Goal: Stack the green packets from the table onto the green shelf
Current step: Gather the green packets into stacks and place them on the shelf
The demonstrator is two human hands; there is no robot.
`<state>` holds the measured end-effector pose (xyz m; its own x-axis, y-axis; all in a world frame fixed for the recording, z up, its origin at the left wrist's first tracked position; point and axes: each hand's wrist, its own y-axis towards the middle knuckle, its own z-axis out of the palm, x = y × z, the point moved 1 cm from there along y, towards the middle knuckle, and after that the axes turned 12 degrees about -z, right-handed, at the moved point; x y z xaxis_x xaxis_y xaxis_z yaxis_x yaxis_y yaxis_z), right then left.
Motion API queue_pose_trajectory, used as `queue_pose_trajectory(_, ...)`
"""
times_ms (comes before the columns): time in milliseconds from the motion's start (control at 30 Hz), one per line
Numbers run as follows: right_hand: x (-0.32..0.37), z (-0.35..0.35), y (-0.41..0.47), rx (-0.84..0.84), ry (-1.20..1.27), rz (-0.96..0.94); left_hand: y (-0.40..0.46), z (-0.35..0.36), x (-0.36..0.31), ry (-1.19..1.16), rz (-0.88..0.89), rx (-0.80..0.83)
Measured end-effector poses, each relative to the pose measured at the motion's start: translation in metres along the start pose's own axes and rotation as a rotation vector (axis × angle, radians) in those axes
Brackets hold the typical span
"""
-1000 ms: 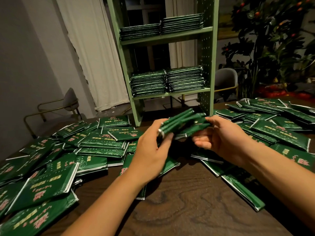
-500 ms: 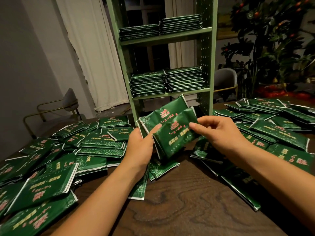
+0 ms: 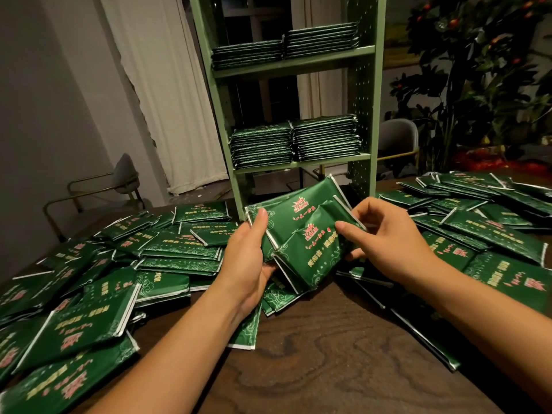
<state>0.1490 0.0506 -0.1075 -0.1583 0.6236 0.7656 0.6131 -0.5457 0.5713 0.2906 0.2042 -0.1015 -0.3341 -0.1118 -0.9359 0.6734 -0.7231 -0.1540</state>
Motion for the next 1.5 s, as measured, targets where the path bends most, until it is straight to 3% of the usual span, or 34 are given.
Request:
queue_pose_trajectory(133,-0.003,-0.001,0.0,-0.001,-0.066,-0.013,0.002,-0.003,-0.002,-0.051,0.011,-0.062)
queue_pose_trajectory(233,-0.005,0.0,0.0,-0.008,-0.081,-0.007,0.0,-0.003,-0.005,-0.066,0.016,-0.019)
queue_pose_trajectory(333,-0.001,0.001,-0.001,-0.048,-0.06,0.01,-0.004,0.001,-0.001,0.088,0.053,0.08)
queue_pose_trajectory(400,0.003,0.004,-0.003,-0.039,-0.082,-0.003,-0.003,0.005,0.007,0.225,0.109,0.064)
queue_pose_trajectory(500,0.008,0.005,-0.004,0.055,-0.242,-0.018,0.0,0.003,0.01,0.242,0.143,0.013)
queue_pose_trajectory(667,0.012,0.006,-0.002,0.195,0.171,0.07,0.001,-0.007,0.002,0.275,0.166,0.059)
queue_pose_trajectory(767,0.009,0.005,-0.003,0.221,0.001,-0.073,0.003,-0.006,0.004,0.36,0.251,-0.007)
queue_pose_trajectory(867,0.011,0.01,-0.006,0.286,-0.128,-0.089,0.002,-0.006,0.004,0.308,0.227,-0.071)
queue_pose_trajectory(1000,0.015,0.012,-0.008,0.238,-0.187,-0.155,0.001,0.0,0.006,0.328,0.284,-0.117)
queue_pose_trajectory(1167,0.015,0.016,-0.013,0.48,-0.297,-0.196,0.0,-0.002,0.008,0.513,0.271,-0.016)
queue_pose_trajectory(1267,0.013,0.015,-0.011,0.429,-0.215,-0.19,0.002,-0.006,0.009,0.603,0.215,-0.013)
queue_pose_trajectory(1400,0.017,0.009,-0.001,0.263,-0.046,-0.072,0.007,-0.003,0.006,0.536,0.161,-0.063)
queue_pose_trajectory(1500,0.02,0.006,0.008,0.232,0.053,0.013,0.005,0.005,-0.004,0.531,0.158,-0.085)
